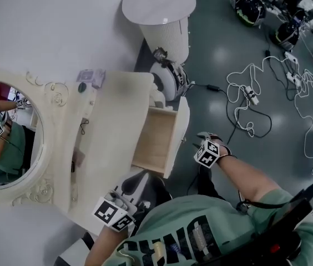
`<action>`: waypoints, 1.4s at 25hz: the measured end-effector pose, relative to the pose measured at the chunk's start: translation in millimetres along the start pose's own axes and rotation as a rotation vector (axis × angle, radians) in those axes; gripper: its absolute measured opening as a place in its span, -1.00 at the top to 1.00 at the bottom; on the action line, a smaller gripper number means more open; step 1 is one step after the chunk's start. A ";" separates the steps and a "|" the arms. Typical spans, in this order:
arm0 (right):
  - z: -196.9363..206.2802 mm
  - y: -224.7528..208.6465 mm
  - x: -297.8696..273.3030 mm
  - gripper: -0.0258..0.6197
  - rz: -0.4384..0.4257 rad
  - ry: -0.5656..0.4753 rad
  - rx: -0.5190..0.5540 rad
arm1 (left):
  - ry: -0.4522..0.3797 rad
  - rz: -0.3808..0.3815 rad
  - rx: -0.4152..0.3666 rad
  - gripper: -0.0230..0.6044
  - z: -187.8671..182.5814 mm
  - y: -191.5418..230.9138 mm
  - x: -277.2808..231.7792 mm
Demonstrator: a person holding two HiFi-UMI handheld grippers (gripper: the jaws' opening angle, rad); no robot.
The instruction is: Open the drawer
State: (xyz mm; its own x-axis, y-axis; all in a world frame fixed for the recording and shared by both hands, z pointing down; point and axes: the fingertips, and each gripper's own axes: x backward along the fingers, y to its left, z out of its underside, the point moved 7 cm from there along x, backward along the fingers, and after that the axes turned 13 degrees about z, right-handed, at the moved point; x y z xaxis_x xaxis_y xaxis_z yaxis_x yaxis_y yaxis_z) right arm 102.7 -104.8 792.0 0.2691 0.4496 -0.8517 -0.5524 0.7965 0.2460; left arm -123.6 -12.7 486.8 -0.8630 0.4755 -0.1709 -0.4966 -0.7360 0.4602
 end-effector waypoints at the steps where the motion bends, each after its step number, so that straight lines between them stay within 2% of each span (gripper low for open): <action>1: 1.2 -7.7 7.1 0.37 -0.002 -0.014 0.001 | -0.020 -0.016 -0.010 0.89 -3.8 -4.1 -1.6; 4: -2.9 -25.5 29.9 0.37 -0.028 -0.068 0.014 | -0.082 -0.079 -0.023 0.89 -9.4 -19.0 3.0; 7: -28.2 -45.7 49.7 0.37 -0.052 -0.135 0.053 | -0.155 -0.158 -0.019 0.89 -10.9 -30.0 20.6; 10: -61.2 -61.1 76.2 0.37 -0.058 -0.194 0.065 | -0.212 -0.213 -0.021 0.89 -12.3 -45.0 46.6; 13: -102.4 -69.1 109.9 0.37 -0.052 -0.276 0.039 | -0.270 -0.252 -0.062 0.89 -21.2 -58.1 80.1; 17: -171.5 -53.1 153.8 0.37 -0.072 -0.384 0.027 | -0.355 -0.283 -0.106 0.89 -35.3 -66.4 138.6; 22: -241.8 -0.4 187.6 0.38 -0.222 -0.491 0.082 | -0.392 -0.306 -0.125 0.89 -30.0 -65.4 199.5; 26: -288.5 20.8 199.6 0.39 -0.295 -0.549 0.092 | -0.432 -0.374 -0.143 0.89 -27.1 -66.6 234.7; 31: -328.7 22.4 196.0 0.40 -0.404 -0.596 0.166 | -0.484 -0.514 -0.159 0.89 -25.0 -78.5 244.8; 35: -350.5 9.0 184.1 0.42 -0.530 -0.634 0.211 | -0.509 -0.659 -0.169 0.89 -24.0 -89.5 223.5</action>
State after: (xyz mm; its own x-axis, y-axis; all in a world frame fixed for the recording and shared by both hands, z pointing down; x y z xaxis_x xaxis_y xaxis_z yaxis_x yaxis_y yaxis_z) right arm -129.4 -156.6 475.2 0.8762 0.0877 -0.4738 -0.0874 0.9959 0.0228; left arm -274.3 147.9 386.4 -0.2653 0.9614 0.0732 -0.9252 -0.2752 0.2612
